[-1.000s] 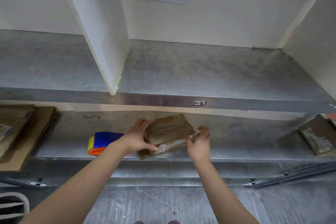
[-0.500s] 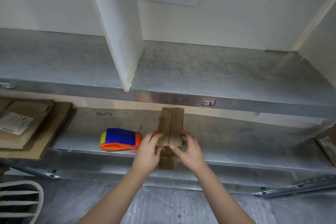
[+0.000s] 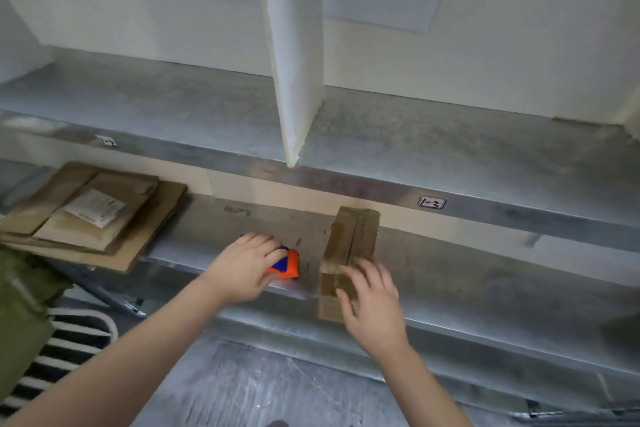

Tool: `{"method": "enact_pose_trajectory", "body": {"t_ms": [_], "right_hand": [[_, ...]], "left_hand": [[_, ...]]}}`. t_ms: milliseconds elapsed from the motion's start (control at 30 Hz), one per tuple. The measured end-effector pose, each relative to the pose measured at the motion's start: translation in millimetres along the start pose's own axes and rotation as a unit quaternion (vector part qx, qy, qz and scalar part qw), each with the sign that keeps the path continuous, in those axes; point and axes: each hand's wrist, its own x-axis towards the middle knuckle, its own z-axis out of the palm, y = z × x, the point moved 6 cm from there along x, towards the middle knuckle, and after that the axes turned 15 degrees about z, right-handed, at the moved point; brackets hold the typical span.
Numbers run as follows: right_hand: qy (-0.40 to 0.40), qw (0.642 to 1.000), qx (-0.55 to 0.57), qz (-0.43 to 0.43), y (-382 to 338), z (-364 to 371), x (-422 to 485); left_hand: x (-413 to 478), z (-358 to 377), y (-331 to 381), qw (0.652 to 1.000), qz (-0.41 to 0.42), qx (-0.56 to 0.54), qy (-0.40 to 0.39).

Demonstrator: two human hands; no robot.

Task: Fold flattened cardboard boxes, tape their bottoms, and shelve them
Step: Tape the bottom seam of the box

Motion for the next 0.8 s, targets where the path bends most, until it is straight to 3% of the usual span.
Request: {"method": "enact_pose_trajectory", "body": {"t_ms": [100,267,600,800], "right_hand": [[-0.033,0.998,-0.003,-0.056,-41,14,-2],[-0.064,0.995,-0.008,-0.072,-92,46,11],[-0.158,0.980,-0.031,0.116,-88,121,26],[-0.162,0.964,-0.031,0.209,-73,129,22]], "left_hand": [[-17,-5,-13,1.000,0.004,0.004,-0.002],[-30,5,-38,0.999,-0.009,-0.022,-0.046],[-30,41,-73,0.994,0.011,-0.074,-0.083],[-12,62,-82,0.983,0.024,-0.145,-0.111]]}}
